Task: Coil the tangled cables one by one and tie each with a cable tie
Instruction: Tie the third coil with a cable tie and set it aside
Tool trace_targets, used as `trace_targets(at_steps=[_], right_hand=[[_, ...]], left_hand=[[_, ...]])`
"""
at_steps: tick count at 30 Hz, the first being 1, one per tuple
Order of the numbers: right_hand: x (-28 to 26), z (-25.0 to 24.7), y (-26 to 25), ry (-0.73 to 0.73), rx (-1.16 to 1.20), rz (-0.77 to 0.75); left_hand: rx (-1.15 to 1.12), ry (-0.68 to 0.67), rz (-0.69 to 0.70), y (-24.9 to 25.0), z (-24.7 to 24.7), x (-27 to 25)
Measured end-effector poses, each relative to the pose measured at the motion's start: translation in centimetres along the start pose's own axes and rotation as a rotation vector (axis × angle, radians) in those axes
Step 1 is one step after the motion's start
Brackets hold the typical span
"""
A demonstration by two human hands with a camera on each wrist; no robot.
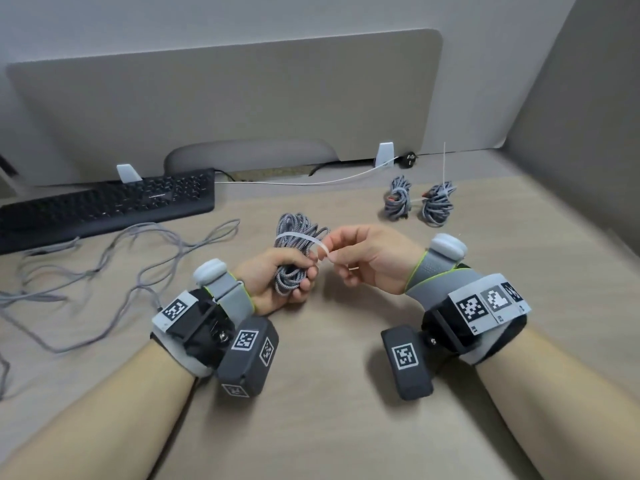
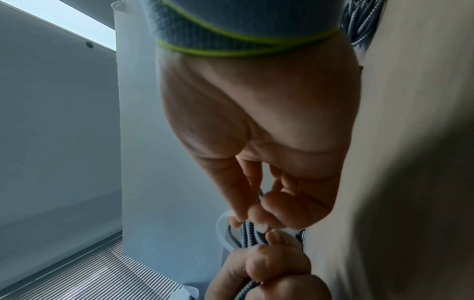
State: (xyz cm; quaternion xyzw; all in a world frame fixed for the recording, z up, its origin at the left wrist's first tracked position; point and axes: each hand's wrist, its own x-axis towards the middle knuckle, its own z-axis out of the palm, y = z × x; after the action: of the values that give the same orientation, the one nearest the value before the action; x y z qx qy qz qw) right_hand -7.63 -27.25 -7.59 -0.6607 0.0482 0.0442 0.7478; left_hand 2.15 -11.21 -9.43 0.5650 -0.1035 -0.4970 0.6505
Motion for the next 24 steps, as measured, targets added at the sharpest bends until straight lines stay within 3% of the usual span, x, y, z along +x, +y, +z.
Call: trace_targets(at_steps=[24], right_hand=[[-0.3,-0.1,0.0,-0.026,-0.038,0.002]], left_hand=[[-0.026,-0.005,-0.006,0.0,1.0,-1.0]])
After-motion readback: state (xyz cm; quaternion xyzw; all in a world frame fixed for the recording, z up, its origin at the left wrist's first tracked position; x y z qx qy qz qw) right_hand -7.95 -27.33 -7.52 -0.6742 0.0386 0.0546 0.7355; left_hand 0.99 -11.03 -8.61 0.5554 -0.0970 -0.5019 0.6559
